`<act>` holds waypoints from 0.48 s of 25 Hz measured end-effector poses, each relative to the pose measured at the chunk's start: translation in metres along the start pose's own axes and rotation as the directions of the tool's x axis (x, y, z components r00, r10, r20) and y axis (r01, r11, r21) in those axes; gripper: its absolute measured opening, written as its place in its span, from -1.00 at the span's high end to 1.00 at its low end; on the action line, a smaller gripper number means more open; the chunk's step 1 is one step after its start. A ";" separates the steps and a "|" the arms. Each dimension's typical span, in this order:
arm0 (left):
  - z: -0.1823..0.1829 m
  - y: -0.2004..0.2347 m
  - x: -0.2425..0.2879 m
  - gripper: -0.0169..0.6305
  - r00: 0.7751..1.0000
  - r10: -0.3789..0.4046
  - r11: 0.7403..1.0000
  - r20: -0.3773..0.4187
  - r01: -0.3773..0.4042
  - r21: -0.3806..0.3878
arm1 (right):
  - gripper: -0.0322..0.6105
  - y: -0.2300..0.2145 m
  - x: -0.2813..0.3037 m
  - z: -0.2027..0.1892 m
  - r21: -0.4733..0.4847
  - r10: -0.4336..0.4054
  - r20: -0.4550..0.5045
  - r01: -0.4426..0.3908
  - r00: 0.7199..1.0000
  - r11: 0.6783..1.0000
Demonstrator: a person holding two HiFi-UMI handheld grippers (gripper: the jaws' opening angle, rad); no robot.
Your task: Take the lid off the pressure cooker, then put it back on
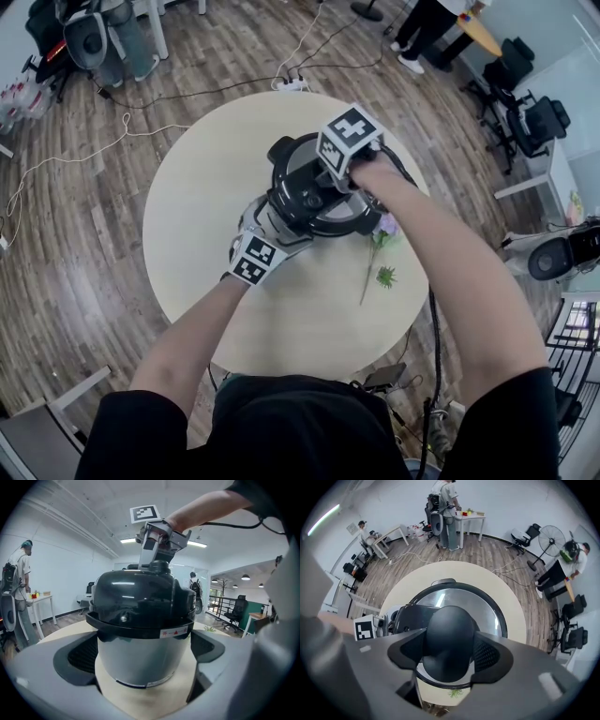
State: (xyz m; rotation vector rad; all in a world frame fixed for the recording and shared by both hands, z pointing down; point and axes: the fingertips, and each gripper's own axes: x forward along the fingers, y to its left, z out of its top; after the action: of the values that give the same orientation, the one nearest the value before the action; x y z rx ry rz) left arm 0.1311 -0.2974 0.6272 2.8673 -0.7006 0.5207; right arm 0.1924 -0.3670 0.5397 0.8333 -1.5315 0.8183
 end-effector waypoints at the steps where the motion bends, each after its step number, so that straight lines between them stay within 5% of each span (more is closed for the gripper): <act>1: 0.000 0.000 0.000 -0.88 1.000 -0.001 1.000 -0.001 0.001 0.000 | -0.04 0.001 0.000 0.000 -0.031 0.004 -0.007 -0.004 1.000 1.000; 5: 0.000 0.002 -0.002 -0.88 1.000 -0.001 1.000 -0.005 0.001 0.000 | -0.09 0.006 -0.002 -0.002 -0.166 0.034 -0.027 -0.038 0.999 0.985; 8: 0.000 0.001 -0.002 -0.88 1.000 -0.002 1.000 -0.006 0.002 -0.001 | -0.10 0.009 -0.002 -0.006 -0.326 0.021 -0.050 -0.036 0.999 0.945; 12: 0.001 0.001 -0.002 -0.88 1.000 -0.002 1.000 -0.007 0.002 -0.001 | -0.11 0.011 -0.004 -0.007 -0.425 0.010 -0.068 -0.038 0.998 0.904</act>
State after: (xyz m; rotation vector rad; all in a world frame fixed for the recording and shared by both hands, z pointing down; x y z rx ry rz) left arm 0.1299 -0.2976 0.6254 2.8631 -0.6967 0.5295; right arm 0.1869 -0.3555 0.5360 0.4598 -1.5871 0.4902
